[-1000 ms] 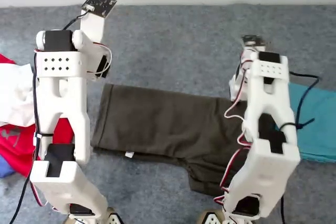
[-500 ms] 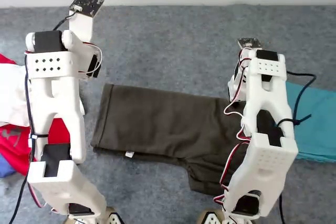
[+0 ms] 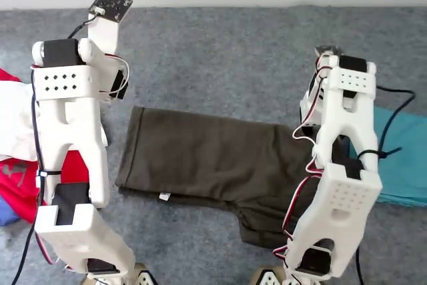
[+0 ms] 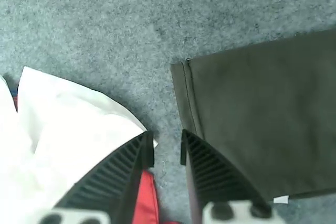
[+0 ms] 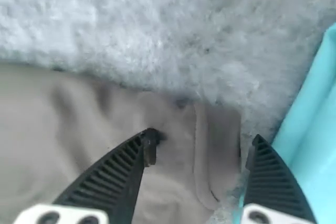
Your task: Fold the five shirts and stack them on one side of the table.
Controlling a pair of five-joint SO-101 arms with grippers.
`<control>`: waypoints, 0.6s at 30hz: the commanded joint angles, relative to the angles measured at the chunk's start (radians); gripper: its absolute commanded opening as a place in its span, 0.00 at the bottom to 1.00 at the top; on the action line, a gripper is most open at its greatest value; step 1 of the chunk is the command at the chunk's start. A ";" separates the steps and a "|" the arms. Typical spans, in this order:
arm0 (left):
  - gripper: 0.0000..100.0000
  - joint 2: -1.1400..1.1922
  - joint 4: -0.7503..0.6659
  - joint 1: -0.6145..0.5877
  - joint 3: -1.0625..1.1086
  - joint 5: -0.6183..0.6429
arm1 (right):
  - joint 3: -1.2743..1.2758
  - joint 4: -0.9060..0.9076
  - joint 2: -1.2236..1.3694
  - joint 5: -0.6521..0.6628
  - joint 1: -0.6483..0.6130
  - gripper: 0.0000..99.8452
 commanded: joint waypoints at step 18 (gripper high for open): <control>0.10 -0.005 0.011 -0.006 -0.035 -0.023 | -0.293 -0.067 0.136 0.150 0.005 0.01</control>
